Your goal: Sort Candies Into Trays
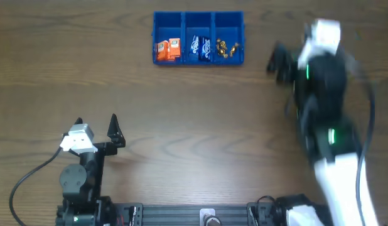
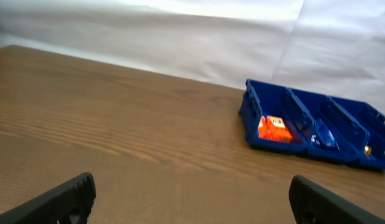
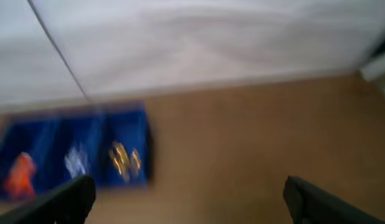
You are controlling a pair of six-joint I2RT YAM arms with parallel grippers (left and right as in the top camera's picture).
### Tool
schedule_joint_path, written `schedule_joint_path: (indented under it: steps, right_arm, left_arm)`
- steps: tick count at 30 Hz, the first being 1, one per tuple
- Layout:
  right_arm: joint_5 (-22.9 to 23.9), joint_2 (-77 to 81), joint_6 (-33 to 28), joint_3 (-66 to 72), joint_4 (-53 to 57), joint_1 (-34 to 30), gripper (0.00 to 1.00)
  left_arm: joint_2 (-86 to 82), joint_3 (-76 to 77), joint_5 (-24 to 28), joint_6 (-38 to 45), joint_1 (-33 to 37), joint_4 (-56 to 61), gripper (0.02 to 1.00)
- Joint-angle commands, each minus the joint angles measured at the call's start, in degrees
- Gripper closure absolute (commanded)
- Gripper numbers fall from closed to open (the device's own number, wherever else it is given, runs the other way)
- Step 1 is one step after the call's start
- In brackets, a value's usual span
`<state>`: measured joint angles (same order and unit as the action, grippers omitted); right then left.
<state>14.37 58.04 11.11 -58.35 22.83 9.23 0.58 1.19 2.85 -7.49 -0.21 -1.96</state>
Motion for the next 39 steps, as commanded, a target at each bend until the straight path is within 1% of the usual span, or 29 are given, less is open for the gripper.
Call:
schedule_joint_path:
  steps: [1, 3, 5, 6, 10, 12, 14, 17, 18, 19, 20, 39]
  right_arm:
    - [-8.7, -27.15, -0.74, 26.99, -3.56, -6.97, 0.003]
    - [-16.02, -38.4, -0.74, 35.8, -7.43, -8.15, 0.003]
    - [-19.87, -46.64, -0.7, 43.98, -13.42, -8.13, 0.003]
    - [-20.5, -48.83, -0.7, 46.75, -15.08, -8.13, 0.003]
    - [-19.8, -53.48, -2.1, 51.82, -15.91, -7.67, 0.003]
    - [-16.85, -56.33, -3.67, 53.96, -16.17, -6.64, 0.003]
    - [-15.23, -57.92, -4.44, 56.28, -17.16, -6.56, 0.003]
    - [-14.86, -57.88, -6.78, 57.92, -18.71, -5.6, 0.003]
    - [-13.31, -57.88, -8.66, 57.92, -18.71, -4.44, 0.003]
    - [-11.3, -57.88, -8.66, 57.92, -18.51, -3.26, 0.003]
    - [-10.97, -57.88, -8.66, 57.92, -18.58, -2.8, 0.003]
    - [-10.86, -57.88, -8.61, 57.9, -18.49, -2.97, 0.003]
  left_arm:
    - [-0.31, -0.92, -0.44, 0.22, 0.24, -2.45, 0.02]
    - [-0.31, -0.92, -0.44, 0.22, 0.24, -2.45, 0.02]
    - [-0.31, -0.92, -0.44, 0.22, 0.24, -2.45, 0.02]
    - [-0.31, -0.92, -0.44, 0.22, 0.24, -2.45, 0.023]
    - [-0.31, -0.92, -0.44, 0.22, 0.24, -2.45, 0.02]
    - [-0.31, -0.92, -0.44, 0.22, 0.24, -2.45, 0.02]
    - [-0.31, -0.92, -0.44, 0.22, 0.24, -2.45, 0.023]
    - [-0.31, -0.92, -0.44, 0.22, 0.24, -2.45, 0.02]
    - [-0.31, -0.92, -0.44, 0.22, 0.24, -2.45, 0.02]
    - [-0.31, -0.92, -0.44, 0.22, 0.24, -2.45, 0.02]
    - [-0.31, -0.92, -0.44, 0.22, 0.24, -2.45, 0.02]
    - [-0.31, -0.92, -0.44, 0.22, 0.24, -2.45, 0.018]
